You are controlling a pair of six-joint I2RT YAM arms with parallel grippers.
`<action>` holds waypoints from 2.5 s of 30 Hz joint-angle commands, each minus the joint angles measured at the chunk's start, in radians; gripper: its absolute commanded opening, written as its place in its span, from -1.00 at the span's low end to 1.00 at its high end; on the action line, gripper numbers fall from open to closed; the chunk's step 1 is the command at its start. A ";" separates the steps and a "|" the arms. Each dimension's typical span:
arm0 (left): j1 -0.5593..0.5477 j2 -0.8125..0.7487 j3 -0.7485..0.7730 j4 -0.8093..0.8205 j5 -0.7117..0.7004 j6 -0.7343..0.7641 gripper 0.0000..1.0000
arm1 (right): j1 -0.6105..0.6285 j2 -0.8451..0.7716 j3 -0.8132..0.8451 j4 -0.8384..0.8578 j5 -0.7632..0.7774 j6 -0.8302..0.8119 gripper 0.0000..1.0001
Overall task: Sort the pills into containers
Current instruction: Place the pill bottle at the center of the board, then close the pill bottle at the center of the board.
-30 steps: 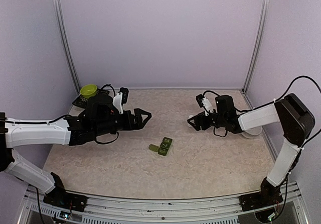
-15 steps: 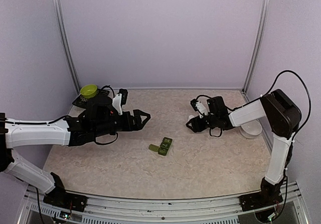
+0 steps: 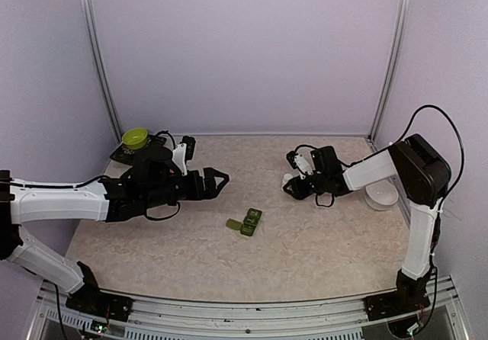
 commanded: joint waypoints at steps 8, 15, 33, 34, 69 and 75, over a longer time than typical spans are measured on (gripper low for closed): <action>0.007 0.092 0.040 0.006 -0.016 0.060 0.97 | 0.022 -0.050 -0.045 -0.013 -0.040 -0.035 -0.37; 0.003 0.160 0.087 0.025 0.003 0.075 0.97 | 0.066 -0.157 -0.139 -0.040 -0.003 -0.038 -0.37; -0.095 0.254 0.173 0.055 -0.028 0.185 0.98 | 0.238 -0.366 -0.359 -0.113 0.127 0.011 -0.35; -0.102 0.254 0.172 0.058 -0.036 0.199 0.98 | 0.245 -0.374 -0.367 -0.119 0.137 0.017 -0.34; -0.211 0.860 0.941 -0.532 0.153 0.478 0.80 | 0.199 -1.181 -0.547 -0.557 0.490 0.450 1.00; -0.207 0.942 1.035 -0.599 0.168 0.484 0.61 | 0.198 -1.201 -0.556 -0.557 0.480 0.459 1.00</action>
